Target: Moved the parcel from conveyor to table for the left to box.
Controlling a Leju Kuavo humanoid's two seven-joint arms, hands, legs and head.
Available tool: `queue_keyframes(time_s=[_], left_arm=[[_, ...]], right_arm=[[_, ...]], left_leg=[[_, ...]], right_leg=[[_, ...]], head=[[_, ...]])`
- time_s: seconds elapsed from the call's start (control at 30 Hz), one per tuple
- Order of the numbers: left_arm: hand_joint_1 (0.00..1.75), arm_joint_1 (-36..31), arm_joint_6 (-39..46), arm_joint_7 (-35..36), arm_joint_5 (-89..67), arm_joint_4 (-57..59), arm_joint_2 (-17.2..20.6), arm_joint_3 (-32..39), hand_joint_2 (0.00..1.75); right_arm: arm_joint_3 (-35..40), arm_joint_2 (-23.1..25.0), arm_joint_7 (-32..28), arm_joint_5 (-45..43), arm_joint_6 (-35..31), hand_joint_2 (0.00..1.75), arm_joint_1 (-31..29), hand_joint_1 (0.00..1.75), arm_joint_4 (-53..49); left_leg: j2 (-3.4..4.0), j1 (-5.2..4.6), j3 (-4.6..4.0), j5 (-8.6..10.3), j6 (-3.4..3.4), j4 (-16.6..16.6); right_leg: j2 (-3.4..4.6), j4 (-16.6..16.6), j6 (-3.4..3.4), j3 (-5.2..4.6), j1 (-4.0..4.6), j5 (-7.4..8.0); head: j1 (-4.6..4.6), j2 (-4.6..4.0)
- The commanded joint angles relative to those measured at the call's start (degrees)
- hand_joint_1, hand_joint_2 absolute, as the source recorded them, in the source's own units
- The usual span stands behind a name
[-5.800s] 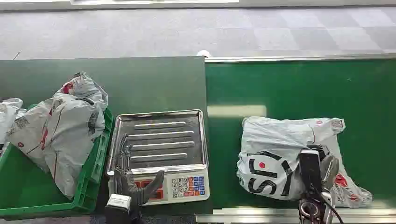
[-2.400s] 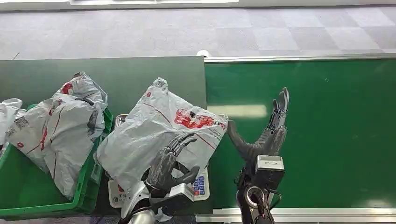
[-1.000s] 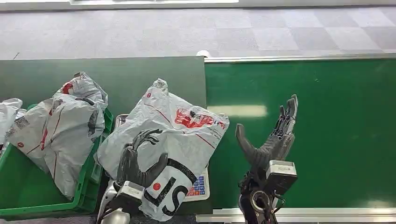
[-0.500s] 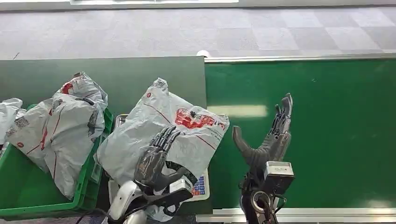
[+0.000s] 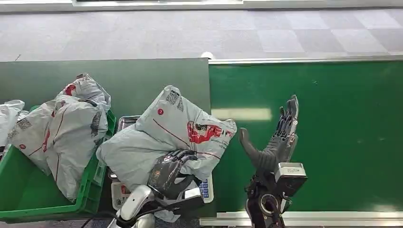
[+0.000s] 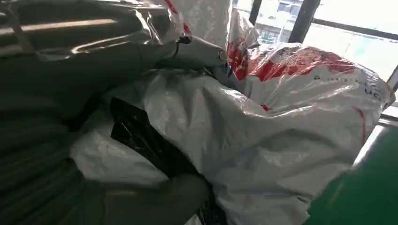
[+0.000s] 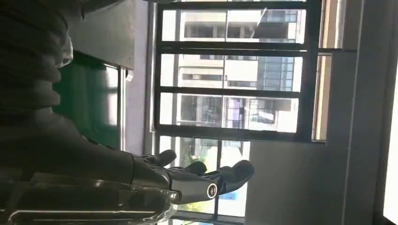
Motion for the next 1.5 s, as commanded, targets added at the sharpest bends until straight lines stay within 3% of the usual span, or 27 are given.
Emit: queue_keyframes(time_s=[0.03,0.07,0.43,0.8,1.0,1.27,1.5], left_arm=[[1.71,-0.09,-1.08,-3.04,4.51,1.98,-0.06,1.93,1.75],[1.66,-0.09,-1.43,-3.34,4.91,1.92,-0.03,1.90,1.75],[1.73,1.80,-11.88,-13.84,21.88,-3.08,1.42,2.00,1.75],[1.75,2.06,-11.68,-17.42,29.54,-5.59,1.86,3.41,1.75],[1.75,2.13,-5.47,-17.41,29.90,-8.39,1.32,4.58,1.75],[1.75,5.06,8.05,-21.87,32.97,-20.56,0.68,5.29,1.75],[1.75,5.81,14.32,-23.90,35.95,-27.57,2.09,5.59,1.75]], right_arm=[[-1.94,-0.17,0.10,-0.20,0.34,1.75,-0.46,0.00,2.40],[-1.93,-0.18,0.09,-0.22,0.34,1.75,-0.49,0.00,2.45],[-1.70,-0.08,-0.02,-1.55,0.38,1.75,-1.93,0.00,4.53],[-0.76,-0.83,-0.02,-2.83,-0.77,1.75,-2.49,0.00,4.94],[-0.47,-1.21,-0.02,-3.31,-1.42,1.75,-2.57,0.00,4.89],[1.05,-1.35,-0.02,-3.66,-1.09,1.75,-2.51,0.00,6.65],[2.09,-0.58,-0.02,-3.61,0.05,1.75,-2.35,0.00,8.79]], left_leg=[[0.02,0.01,-0.01,0.08,0.03,-0.06],[0.05,0.01,0.01,0.11,0.04,-0.10],[0.09,0.00,0.08,0.02,0.03,-0.06],[0.09,0.01,0.01,0.05,0.02,-0.08],[0.08,0.01,-0.02,0.04,0.04,-0.06],[0.07,0.02,-0.08,0.01,0.02,0.00],[0.14,0.03,-0.13,0.03,0.03,-0.03]], right_leg=[[0.02,-0.07,-0.02,0.00,0.02,0.09],[0.06,-0.12,-0.02,0.00,0.02,0.13],[0.10,-0.07,-0.01,0.06,0.01,0.06],[0.10,-0.08,-0.03,-0.01,0.02,0.09],[0.10,-0.07,-0.01,-0.03,0.02,0.08],[0.09,-0.01,-0.01,-0.10,0.03,0.05],[0.16,-0.04,-0.03,-0.17,0.04,0.09]], head=[[-0.02,0.00],[0.00,0.00],[-0.02,0.00],[-0.02,0.00],[0.00,0.00],[-0.02,0.00],[-0.02,0.00]])
